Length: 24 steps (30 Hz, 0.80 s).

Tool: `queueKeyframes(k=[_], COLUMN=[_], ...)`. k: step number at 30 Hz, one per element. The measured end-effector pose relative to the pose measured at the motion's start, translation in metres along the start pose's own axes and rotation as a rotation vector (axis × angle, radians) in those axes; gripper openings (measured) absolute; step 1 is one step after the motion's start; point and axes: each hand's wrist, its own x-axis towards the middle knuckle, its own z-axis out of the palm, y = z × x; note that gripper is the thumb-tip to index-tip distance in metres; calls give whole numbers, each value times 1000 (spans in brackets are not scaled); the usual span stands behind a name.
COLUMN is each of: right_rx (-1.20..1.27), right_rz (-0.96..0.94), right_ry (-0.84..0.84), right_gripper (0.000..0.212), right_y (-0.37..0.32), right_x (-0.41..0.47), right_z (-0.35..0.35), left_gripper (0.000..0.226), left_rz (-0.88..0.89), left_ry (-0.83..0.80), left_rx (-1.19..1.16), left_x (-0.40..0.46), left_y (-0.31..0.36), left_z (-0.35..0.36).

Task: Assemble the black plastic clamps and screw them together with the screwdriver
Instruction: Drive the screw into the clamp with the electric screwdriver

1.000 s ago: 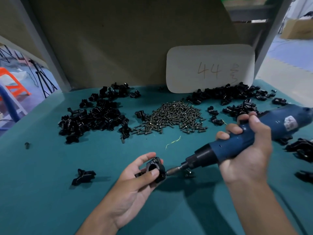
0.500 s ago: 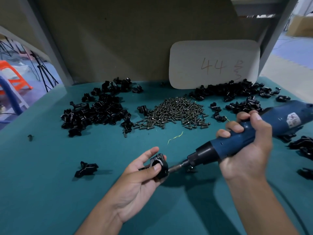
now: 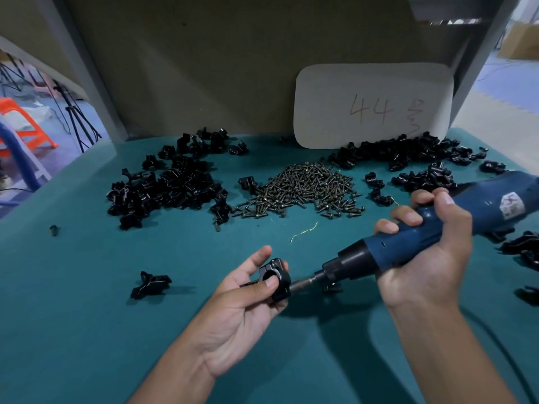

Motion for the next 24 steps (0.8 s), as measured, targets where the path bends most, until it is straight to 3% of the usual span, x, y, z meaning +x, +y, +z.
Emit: queueKeyframes(k=[7, 13, 24], right_rx=[-7, 8, 122], right_rz=[2, 23, 108], right_ry=[-17, -86, -151], right_gripper=[4, 1, 16], right_y=[0, -4, -16], right_x=[0, 0, 18], right_z=[0, 0, -15], left_gripper=[52, 58, 39], left_rz=[-10, -55, -14], left_ry=[-19, -33, -67], left_rx=[20, 15, 181], left_x=[-2, -3, -3], left_y=[-1, -1, -8], left_z=[0, 3, 7])
